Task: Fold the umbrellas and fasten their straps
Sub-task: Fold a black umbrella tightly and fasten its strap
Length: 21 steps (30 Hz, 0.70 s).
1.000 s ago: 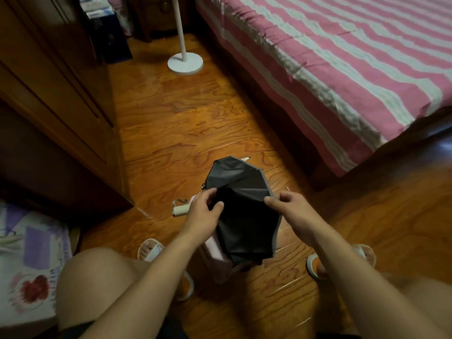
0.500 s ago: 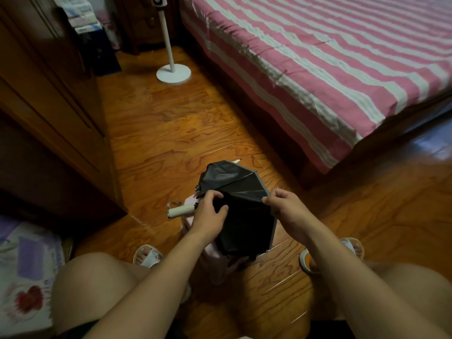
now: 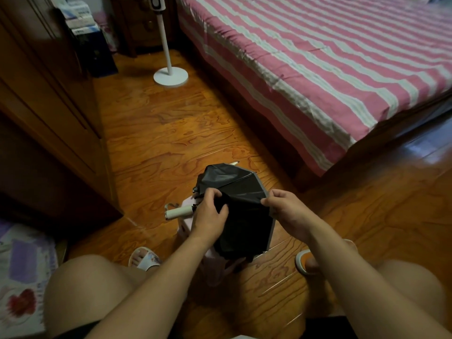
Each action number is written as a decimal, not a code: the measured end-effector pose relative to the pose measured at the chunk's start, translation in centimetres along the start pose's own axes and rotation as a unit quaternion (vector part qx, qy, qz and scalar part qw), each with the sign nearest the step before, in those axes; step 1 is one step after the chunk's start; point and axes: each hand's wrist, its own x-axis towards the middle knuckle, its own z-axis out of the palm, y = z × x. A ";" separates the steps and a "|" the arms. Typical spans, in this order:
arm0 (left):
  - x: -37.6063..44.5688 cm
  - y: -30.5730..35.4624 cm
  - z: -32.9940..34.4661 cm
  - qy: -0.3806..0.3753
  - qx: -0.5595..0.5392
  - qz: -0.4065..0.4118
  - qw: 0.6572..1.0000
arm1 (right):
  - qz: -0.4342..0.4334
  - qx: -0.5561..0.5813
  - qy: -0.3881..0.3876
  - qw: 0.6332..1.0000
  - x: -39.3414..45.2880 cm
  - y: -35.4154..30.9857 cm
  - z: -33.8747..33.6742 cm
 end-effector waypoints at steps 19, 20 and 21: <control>-1.7 0.0 -1.0 0.036 -0.164 -0.078 0.983 | -0.131 -0.096 0.099 0.982 1.8 -2.0 0.5; -1.6 0.0 -1.2 -0.001 -0.163 -0.085 0.983 | -0.140 -0.093 0.099 0.981 1.8 -2.2 0.5; -1.5 0.0 -1.3 -0.031 -0.162 -0.085 0.983 | -0.143 -0.095 0.095 0.980 1.8 -2.3 0.5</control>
